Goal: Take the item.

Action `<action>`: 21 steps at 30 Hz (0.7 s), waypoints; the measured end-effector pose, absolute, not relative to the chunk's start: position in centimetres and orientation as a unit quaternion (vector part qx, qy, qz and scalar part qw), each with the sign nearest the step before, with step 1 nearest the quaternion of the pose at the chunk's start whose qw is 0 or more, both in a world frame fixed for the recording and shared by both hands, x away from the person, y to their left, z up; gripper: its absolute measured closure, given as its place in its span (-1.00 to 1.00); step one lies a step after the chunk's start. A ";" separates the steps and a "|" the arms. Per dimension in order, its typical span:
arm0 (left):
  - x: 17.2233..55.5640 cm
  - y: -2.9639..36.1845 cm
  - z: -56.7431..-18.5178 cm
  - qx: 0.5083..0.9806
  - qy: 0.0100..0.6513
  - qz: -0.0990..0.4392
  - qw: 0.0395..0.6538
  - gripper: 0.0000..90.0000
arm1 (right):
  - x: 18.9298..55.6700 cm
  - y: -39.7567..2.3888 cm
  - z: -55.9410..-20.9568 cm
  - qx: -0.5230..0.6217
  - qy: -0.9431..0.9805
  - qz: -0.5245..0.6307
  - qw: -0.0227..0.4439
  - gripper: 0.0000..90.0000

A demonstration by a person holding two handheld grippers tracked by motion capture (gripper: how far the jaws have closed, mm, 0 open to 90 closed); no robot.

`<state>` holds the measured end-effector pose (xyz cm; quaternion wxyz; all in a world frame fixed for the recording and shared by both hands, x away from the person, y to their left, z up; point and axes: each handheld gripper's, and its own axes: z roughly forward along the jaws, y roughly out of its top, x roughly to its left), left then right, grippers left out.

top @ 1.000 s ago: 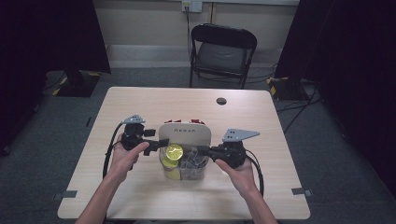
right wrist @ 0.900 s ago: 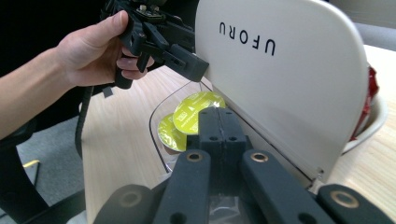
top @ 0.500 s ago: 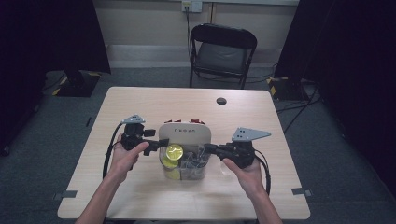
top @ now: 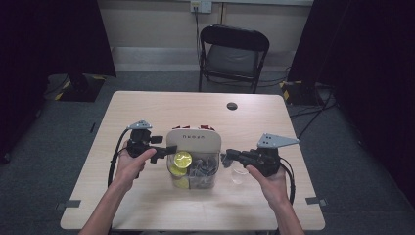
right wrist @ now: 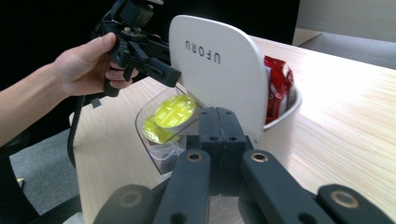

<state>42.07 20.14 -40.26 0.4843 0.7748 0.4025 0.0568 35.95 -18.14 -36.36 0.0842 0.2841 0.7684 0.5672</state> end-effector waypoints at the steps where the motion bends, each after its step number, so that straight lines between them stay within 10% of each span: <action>1: 42.1 20.2 -40.3 0.775 0.403 0.057 0.484 -0.66 | 35.9 -18.3 -36.4 0.285 0.768 0.567 0.085 1.00; 21: 42.0 20.4 -40.3 0.773 0.405 0.056 0.484 -0.66 | 36.1 -21.3 -37.9 0.325 0.760 0.552 0.106 1.00</action>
